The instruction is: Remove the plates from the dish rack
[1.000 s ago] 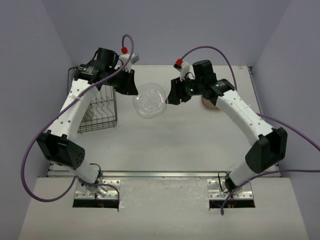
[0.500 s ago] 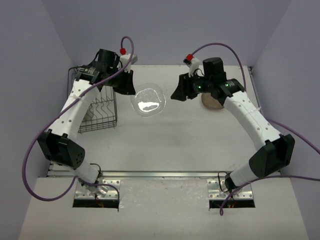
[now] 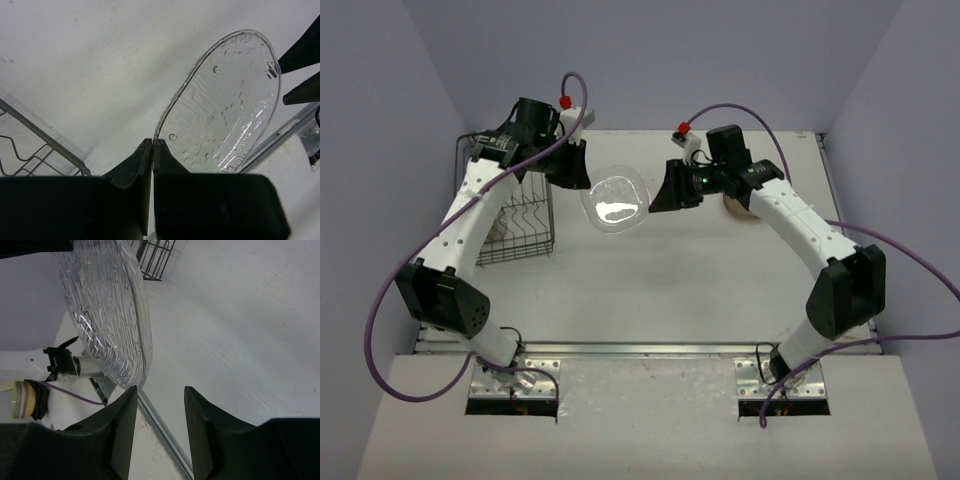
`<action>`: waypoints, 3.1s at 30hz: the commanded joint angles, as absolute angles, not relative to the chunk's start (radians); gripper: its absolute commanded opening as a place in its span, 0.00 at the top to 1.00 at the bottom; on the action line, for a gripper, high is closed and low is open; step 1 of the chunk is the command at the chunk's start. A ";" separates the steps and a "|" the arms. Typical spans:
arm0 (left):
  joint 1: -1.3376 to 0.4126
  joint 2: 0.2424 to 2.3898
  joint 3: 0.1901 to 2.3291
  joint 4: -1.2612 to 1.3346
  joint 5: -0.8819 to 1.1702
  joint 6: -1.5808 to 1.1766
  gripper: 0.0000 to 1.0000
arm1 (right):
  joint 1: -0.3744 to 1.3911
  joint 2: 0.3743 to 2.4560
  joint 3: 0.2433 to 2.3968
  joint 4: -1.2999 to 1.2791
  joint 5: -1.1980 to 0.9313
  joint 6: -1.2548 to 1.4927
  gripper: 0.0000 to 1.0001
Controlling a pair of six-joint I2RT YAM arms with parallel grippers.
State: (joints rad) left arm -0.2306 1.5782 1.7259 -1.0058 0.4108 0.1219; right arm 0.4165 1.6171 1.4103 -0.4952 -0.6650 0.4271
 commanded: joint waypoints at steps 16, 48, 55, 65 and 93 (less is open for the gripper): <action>-0.241 1.580 1.744 -0.960 0.418 0.103 0.72 | 0.437 1.732 1.544 -0.479 -0.665 0.473 1.00; -0.114 1.502 1.680 -0.893 0.062 -0.028 0.00 | -0.316 2.199 1.838 -0.722 -0.476 0.118 1.00; -0.102 1.499 1.671 -0.890 0.027 -0.033 0.00 | -0.309 2.224 1.831 -0.750 -0.465 0.144 1.00; -0.063 1.494 1.680 -0.887 -0.061 -0.056 0.00 | -0.298 2.227 1.830 -0.801 -0.445 0.187 0.65; 0.193 1.609 1.540 -0.917 -0.199 -0.005 0.28 | 0.000 1.428 1.190 -0.537 -0.405 0.112 0.01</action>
